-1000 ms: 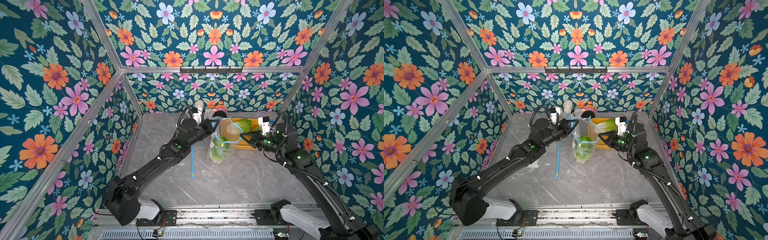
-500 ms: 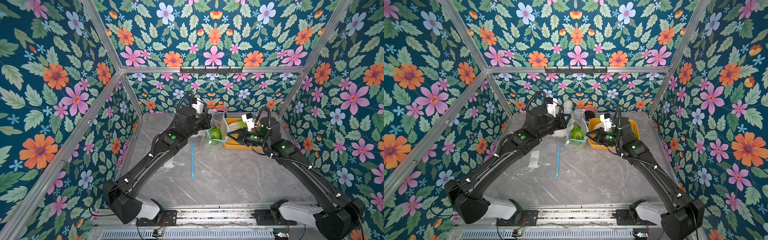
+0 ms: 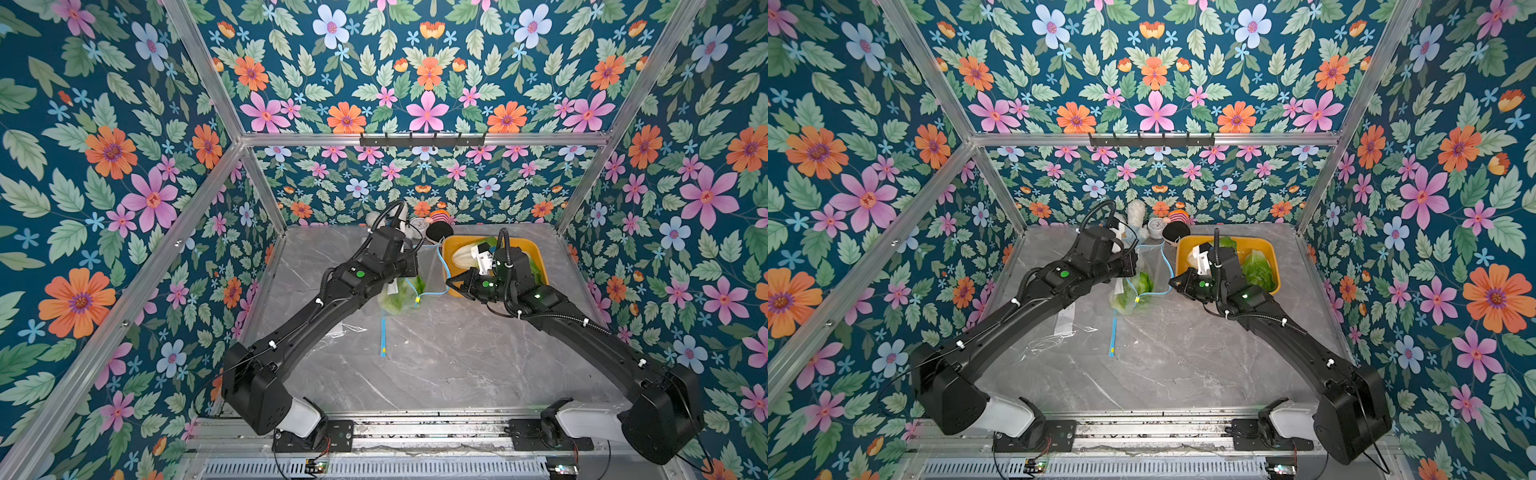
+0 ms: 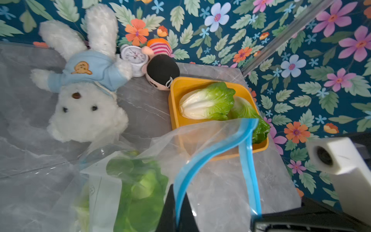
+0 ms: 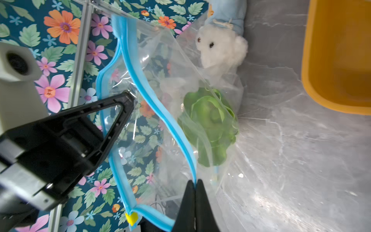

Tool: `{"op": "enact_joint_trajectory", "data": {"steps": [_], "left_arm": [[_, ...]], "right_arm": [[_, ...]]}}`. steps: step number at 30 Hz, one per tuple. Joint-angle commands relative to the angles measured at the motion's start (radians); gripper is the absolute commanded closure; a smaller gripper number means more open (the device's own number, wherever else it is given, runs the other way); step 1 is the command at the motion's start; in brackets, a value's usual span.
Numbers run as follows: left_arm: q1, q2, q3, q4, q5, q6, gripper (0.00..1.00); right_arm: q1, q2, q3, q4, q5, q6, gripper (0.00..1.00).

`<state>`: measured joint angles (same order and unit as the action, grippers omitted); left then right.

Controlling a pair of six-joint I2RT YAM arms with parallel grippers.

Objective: Put the chinese cabbages into a zipper bag and zip it
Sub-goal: Adjust the zipper food storage bag at the center of the board, then adjust the Chinese cabbage in the basket.

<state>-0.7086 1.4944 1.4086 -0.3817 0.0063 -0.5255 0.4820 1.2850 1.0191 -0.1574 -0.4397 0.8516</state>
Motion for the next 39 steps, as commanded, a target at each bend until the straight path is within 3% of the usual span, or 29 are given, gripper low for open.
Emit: {"op": "enact_joint_trajectory", "data": {"steps": [1, 3, 11, 18, 23, 27, 31, 39], "left_arm": [[-0.029, 0.024, 0.035, 0.012, -0.047, 0.019, 1.0], [-0.048, 0.042, 0.054, 0.004, -0.068, 0.029, 1.0], [-0.067, 0.064, 0.08, 0.007, -0.099, 0.056, 1.0], [-0.07, 0.111, 0.114, 0.006, -0.087, 0.056, 1.0], [-0.085, 0.136, 0.11, 0.055, -0.062, 0.051, 1.0], [-0.091, 0.162, 0.105, 0.071, -0.061, 0.059, 1.0], [-0.092, 0.174, 0.096, 0.089, -0.084, 0.065, 1.0], [-0.091, 0.215, 0.125, 0.124, -0.074, 0.087, 1.0]], "right_arm": [[0.001, -0.027, -0.017, -0.049, 0.092, -0.035, 1.0], [0.001, -0.038, -0.018, -0.084, 0.117, -0.052, 0.97], [-0.023, -0.144, 0.056, -0.225, 0.187, -0.156, 0.67], [-0.224, -0.222, 0.03, -0.241, 0.129, -0.141, 0.48], [-0.369, -0.139, -0.003, -0.148, 0.073, -0.069, 0.41], [-0.371, 0.027, 0.048, -0.065, 0.081, -0.02, 0.3], [-0.371, 0.189, 0.058, 0.136, 0.103, 0.154, 0.24], [-0.332, 0.473, 0.196, 0.156, 0.215, 0.333, 0.11]]}}
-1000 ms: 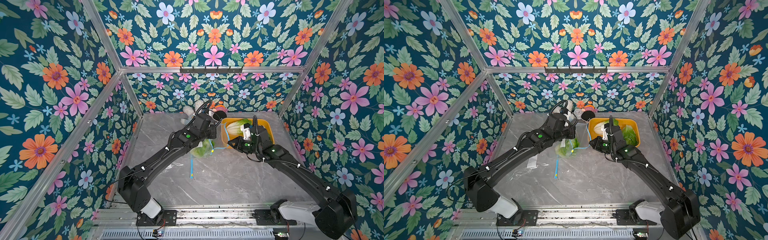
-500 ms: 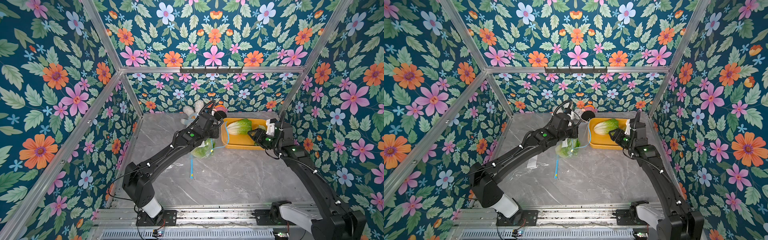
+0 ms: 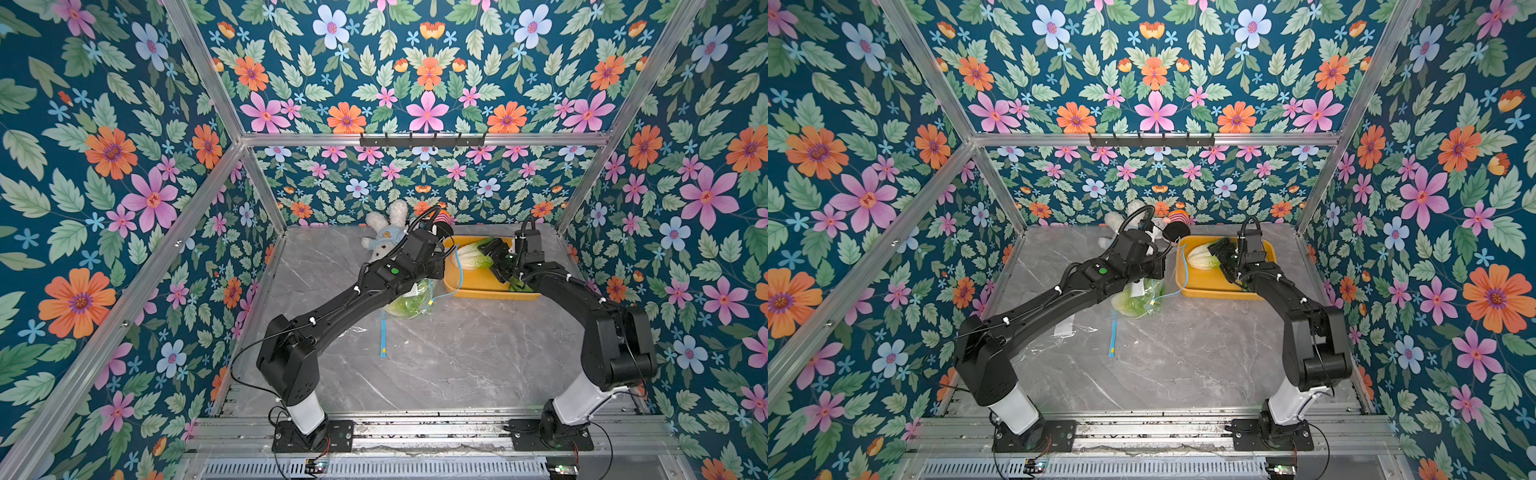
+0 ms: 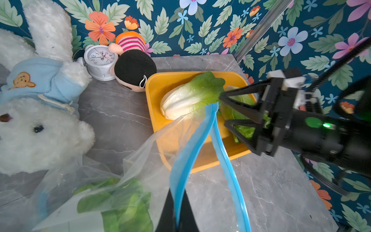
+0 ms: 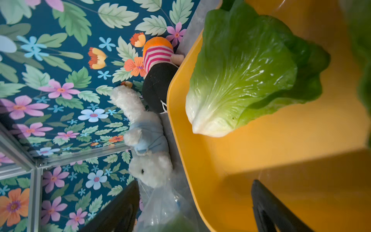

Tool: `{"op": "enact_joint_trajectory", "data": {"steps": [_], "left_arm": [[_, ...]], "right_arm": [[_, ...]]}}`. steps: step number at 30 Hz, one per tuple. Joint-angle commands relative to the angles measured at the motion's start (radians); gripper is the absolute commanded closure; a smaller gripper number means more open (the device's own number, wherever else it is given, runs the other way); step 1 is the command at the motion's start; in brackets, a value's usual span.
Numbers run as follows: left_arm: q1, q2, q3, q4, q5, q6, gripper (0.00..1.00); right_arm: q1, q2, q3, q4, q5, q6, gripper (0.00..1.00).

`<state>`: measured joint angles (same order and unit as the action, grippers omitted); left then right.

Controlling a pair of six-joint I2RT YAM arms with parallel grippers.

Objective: Put the chinese cabbages into a zipper bag and zip it
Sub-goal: Adjust the Chinese cabbage in the basket.

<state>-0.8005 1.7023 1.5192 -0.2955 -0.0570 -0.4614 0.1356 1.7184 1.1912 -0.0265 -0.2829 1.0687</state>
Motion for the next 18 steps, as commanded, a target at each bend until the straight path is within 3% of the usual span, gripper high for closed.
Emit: {"op": "enact_joint_trajectory", "data": {"steps": [1, 6, 18], "left_arm": [[0.002, 0.015, 0.024, 0.034, -0.012, 0.028, 1.0], [0.002, 0.028, 0.046, 0.033, -0.022, 0.041, 1.0], [0.006, 0.005, 0.049, 0.021, -0.025, 0.049, 1.0]], "right_arm": [[0.025, 0.059, 0.036, 0.015, 0.08, 0.132, 0.1], [0.048, 0.134, 0.034, 0.021, 0.171, 0.218, 0.05], [0.049, 0.324, 0.184, 0.032, 0.193, 0.197, 0.03]]}}
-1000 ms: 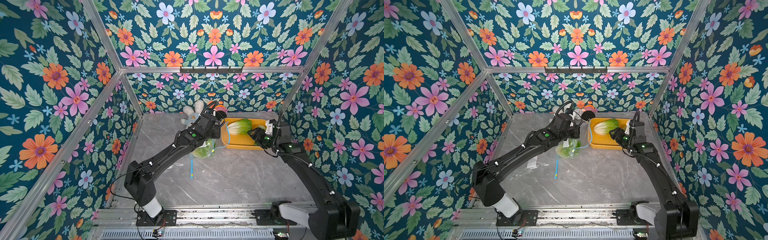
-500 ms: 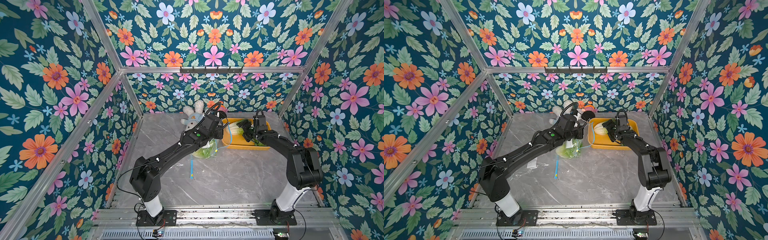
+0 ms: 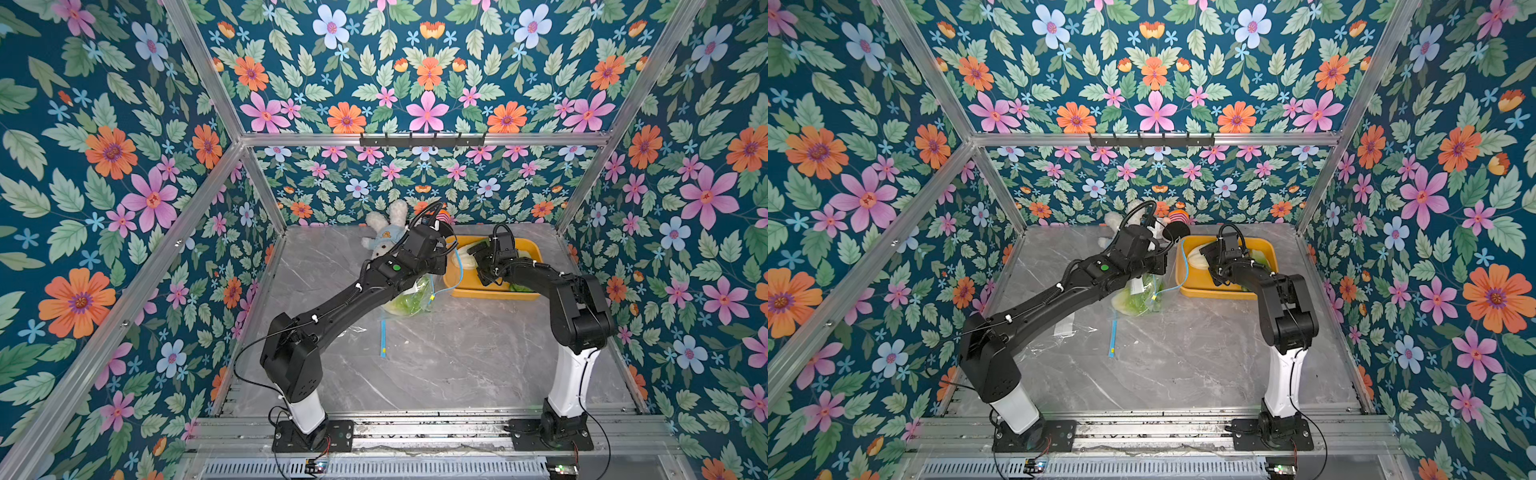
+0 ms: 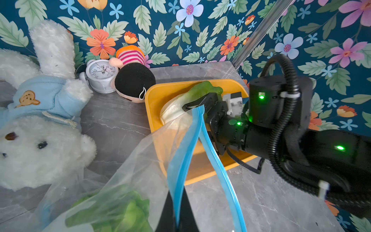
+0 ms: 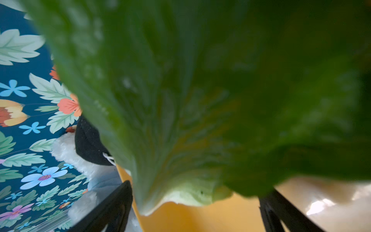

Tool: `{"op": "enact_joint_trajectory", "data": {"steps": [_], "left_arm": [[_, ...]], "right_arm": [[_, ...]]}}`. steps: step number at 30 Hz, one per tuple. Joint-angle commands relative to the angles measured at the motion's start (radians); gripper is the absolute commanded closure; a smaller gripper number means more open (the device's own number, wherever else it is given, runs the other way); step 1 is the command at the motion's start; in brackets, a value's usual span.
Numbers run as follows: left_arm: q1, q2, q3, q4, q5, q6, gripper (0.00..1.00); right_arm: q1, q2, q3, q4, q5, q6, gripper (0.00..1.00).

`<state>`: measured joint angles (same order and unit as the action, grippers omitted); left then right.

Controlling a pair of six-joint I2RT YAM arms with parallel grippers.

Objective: Put the chinese cabbages into a zipper bag and zip it
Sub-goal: Adjust the Chinese cabbage in the basket.

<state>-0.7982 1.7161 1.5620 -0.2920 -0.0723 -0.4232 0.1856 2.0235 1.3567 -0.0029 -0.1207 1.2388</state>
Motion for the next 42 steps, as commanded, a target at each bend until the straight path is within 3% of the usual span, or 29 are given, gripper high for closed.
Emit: {"op": "enact_joint_trajectory", "data": {"steps": [1, 4, 11, 17, 23, 29, 33, 42], "left_arm": [[0.004, -0.01, 0.004, 0.017, -0.01, 0.011, 1.0], [0.004, -0.007, 0.004, 0.017, -0.01, 0.011, 1.0], [0.002, -0.007, 0.006, 0.025, 0.001, 0.009, 1.0], [0.003, -0.012, 0.002, 0.023, -0.001, 0.009, 1.0], [0.005, -0.022, -0.009, 0.023, -0.007, 0.009, 1.0], [0.005, -0.035, -0.02, 0.012, -0.008, 0.014, 1.0], [0.005, -0.034, -0.02, 0.016, -0.012, 0.018, 1.0], [0.004, -0.023, -0.009, 0.013, -0.017, 0.023, 1.0]], "right_arm": [[0.0, 0.029, 0.029, 0.009, 0.035, 0.02, 0.03], [-0.001, 0.043, 0.038, 0.016, 0.054, 0.004, 0.07], [-0.011, 0.035, -0.01, 0.128, 0.067, -0.05, 0.31], [-0.021, 0.004, -0.062, 0.203, 0.04, -0.079, 0.44], [-0.023, -0.04, -0.081, 0.183, -0.049, -0.19, 0.48], [-0.041, -0.077, -0.036, 0.0, -0.249, -0.376, 0.48], [-0.078, -0.041, 0.077, -0.237, -0.354, -0.504, 0.48], [-0.111, 0.111, 0.367, -0.621, -0.307, -0.705, 0.42]]}}
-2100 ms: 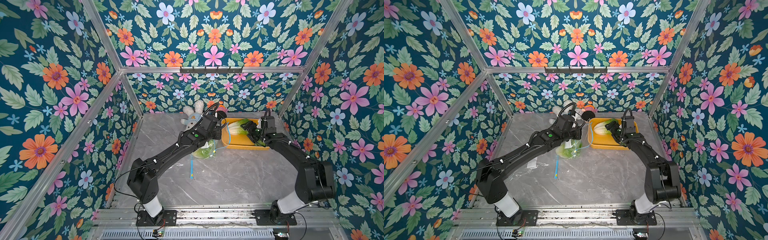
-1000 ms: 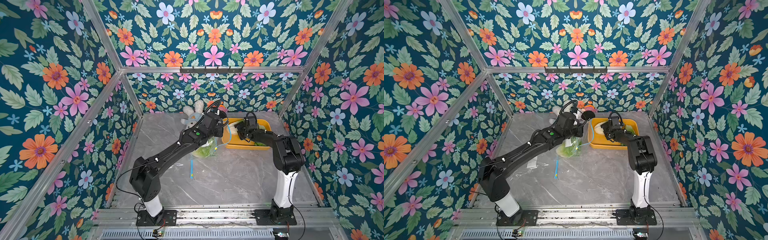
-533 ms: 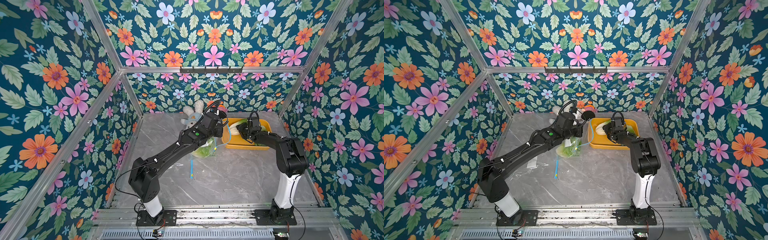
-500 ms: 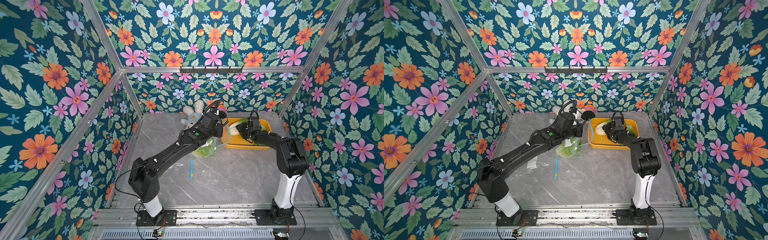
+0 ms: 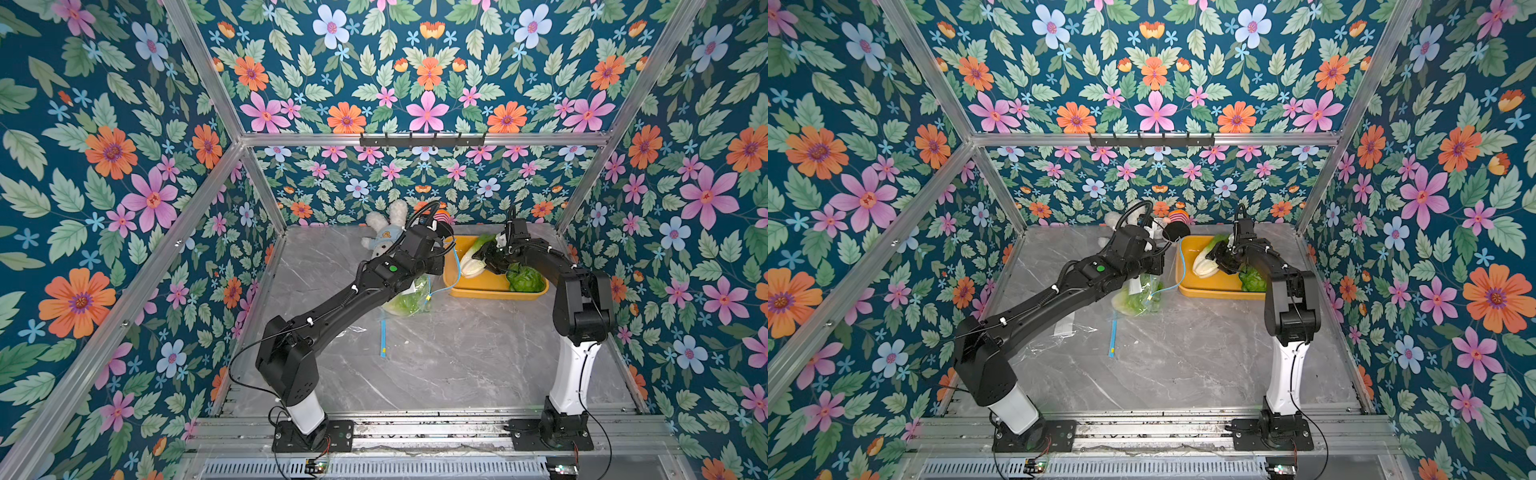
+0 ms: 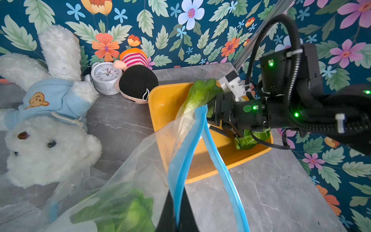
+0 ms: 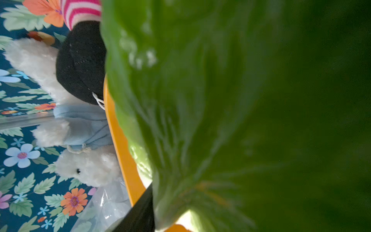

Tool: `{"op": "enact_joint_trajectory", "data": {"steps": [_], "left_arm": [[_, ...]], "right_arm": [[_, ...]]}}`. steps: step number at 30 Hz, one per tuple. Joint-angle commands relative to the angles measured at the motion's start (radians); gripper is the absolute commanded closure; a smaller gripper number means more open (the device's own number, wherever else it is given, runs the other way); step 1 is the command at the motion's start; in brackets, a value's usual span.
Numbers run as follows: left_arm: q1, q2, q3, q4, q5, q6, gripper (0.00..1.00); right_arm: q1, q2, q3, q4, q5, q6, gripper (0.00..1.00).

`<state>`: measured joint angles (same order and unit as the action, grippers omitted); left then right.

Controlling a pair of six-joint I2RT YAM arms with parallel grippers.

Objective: Put the chinese cabbages into a zipper bag and zip it
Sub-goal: Adjust the Chinese cabbage in the basket, then pick up the Chinese cabbage from the basket.

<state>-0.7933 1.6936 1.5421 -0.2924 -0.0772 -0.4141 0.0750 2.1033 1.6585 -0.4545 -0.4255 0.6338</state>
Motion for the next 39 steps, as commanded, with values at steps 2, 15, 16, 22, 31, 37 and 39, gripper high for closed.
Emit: {"op": "enact_joint_trajectory", "data": {"steps": [2, 15, 16, 22, 31, 37, 39], "left_arm": [[-0.001, 0.0, 0.011, 0.016, -0.016, 0.013, 1.0], [0.0, 0.021, 0.036, 0.022, -0.011, 0.003, 1.0], [-0.001, 0.021, 0.035, 0.021, -0.011, 0.003, 1.0], [-0.001, 0.026, 0.038, 0.019, -0.011, 0.0, 1.0], [0.002, 0.017, 0.039, 0.018, -0.022, 0.005, 1.0], [0.001, 0.016, 0.048, 0.005, -0.026, 0.006, 1.0], [0.002, 0.011, 0.046, 0.0, -0.034, 0.009, 1.0]], "right_arm": [[-0.001, 0.072, 0.143, -0.259, 0.039, -0.132, 0.36], [0.004, -0.091, -0.182, 0.186, 0.049, 0.21, 0.02], [0.007, -0.096, -0.2, 0.204, 0.077, 0.226, 0.01], [0.015, -0.037, -0.175, 0.276, 0.106, 0.246, 0.04], [0.016, -0.063, -0.234, 0.37, 0.119, 0.16, 0.33], [0.014, -0.09, -0.258, 0.397, 0.09, 0.125, 0.41], [0.015, -0.099, -0.256, 0.399, 0.064, 0.115, 0.42]]}}
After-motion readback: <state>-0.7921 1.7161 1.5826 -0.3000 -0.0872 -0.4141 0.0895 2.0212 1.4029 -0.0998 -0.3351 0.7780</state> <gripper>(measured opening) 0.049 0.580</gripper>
